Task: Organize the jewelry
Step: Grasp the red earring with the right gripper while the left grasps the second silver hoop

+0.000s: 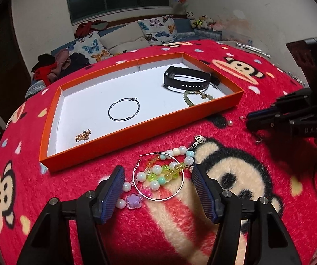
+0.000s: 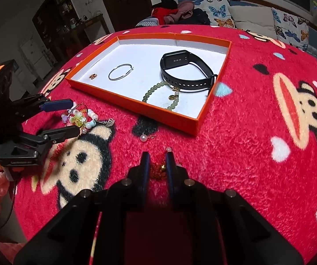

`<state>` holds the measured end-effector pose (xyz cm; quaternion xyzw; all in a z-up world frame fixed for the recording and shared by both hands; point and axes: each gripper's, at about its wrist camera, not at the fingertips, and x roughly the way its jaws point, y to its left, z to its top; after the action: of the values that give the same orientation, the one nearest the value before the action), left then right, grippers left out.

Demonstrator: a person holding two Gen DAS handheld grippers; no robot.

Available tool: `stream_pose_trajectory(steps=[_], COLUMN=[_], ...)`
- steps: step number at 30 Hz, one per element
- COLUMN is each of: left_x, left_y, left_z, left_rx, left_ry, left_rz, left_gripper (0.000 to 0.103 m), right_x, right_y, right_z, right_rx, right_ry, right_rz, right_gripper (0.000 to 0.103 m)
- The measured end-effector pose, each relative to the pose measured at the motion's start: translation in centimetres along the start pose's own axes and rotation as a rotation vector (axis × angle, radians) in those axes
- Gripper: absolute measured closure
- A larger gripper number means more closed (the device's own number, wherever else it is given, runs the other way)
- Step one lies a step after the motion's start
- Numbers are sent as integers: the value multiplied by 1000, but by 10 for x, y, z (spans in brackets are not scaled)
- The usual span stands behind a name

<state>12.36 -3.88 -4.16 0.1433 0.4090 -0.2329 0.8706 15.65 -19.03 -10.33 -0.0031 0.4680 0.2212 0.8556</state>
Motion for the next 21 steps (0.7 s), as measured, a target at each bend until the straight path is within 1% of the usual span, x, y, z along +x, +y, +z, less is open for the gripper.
stream_pose_trajectory(steps=[8,10,11,15,21], left_x=[5,6,7,8,5], left_y=[-2,-2,-2,-1,-2], left_z=[-4,-5,-5,-4,-5], left_rx=[70,82,84,87,83], left_ry=[10,7,7,0,-20], left_rz=[-2,-6,-9,-17,-5], left_gripper=[43,43,43,50,51], right_x=[1,1,2,2,1], right_y=[-1,-1,-1,-1,-1], right_z=[0,0,1,1,2], right_rx=[1,1,1,1,-3], right_ry=[3,4,6,7,3], right_rz=[3,3,3,3,0], right_gripper=[88,88,88,88,88])
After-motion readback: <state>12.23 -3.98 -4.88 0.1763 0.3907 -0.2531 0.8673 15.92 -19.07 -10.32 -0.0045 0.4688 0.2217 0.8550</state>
